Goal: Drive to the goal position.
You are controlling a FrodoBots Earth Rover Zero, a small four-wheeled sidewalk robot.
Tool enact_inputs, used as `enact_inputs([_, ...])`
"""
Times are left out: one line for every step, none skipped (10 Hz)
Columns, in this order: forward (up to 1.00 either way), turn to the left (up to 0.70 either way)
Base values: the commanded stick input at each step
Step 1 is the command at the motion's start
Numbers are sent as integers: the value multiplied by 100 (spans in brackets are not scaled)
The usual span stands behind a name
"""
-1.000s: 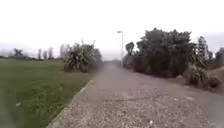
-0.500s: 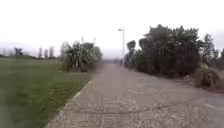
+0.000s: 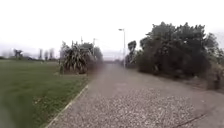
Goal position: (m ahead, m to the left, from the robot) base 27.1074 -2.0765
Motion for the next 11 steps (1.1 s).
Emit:
enact_inputs([85, 0])
enact_inputs([85, 0])
enact_inputs([85, 0])
enact_inputs([85, 0])
enact_inputs([85, 0])
enact_inputs([85, 0])
enact_inputs([85, 0])
enact_inputs([85, 0])
enact_inputs([85, 0])
enact_inputs([85, -3])
enact_inputs([85, -3])
